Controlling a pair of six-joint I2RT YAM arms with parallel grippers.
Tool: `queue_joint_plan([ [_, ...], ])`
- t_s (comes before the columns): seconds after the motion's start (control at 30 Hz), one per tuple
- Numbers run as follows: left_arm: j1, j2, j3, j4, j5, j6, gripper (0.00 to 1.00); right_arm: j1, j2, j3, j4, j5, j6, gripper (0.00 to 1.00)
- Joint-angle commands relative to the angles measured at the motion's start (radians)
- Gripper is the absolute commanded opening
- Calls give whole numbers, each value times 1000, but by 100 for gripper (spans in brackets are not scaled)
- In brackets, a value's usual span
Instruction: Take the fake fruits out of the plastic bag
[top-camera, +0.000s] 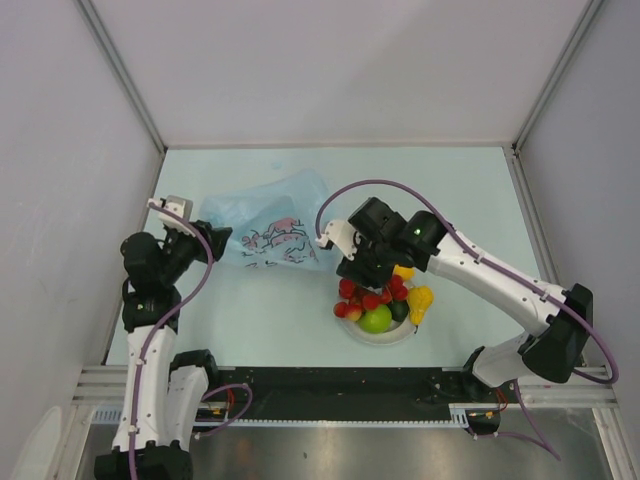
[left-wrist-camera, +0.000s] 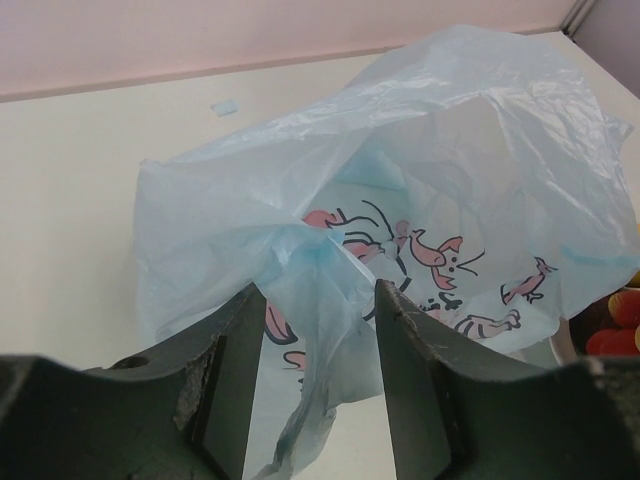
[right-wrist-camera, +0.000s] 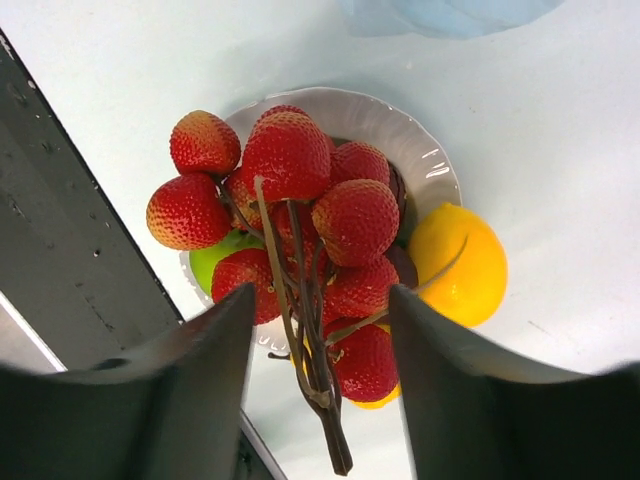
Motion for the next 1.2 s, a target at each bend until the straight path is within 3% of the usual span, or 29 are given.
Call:
queue_joint_plan([
  [0.0, 6, -22, -9, 33, 6, -16, 53, 19, 7, 46, 12, 20, -15, 65],
  [0.3, 6, -28, -22, 50, 7, -19, 53, 52, 51, 86, 5, 40, -42, 79],
  [0.67, 15, -35, -36, 53, 3, -19, 54, 58, 71, 83, 12, 44, -55, 77],
  [0.73, 16, -35, -36, 56, 4, -22, 54, 58, 70, 83, 15, 39, -65, 73],
  [0.77, 16, -34, -39, 62, 6, -24, 54, 58, 68, 82, 15, 12, -76, 61],
  [0.87, 16, -28, -39, 67, 6, -30, 54, 50, 59, 83, 12, -65, -104, 40],
  [0.97, 16, -26, -37, 64, 9, -28, 54, 35, 53, 82, 9, -128, -116, 27],
  [1.1, 18, -28, -34, 60, 8, -28, 54, 20, 48, 94, 5, -150, -130, 25],
  [1.17, 18, -26, -29, 60, 1, -30, 54, 16, 30, 108, 19, -179, -136, 36],
])
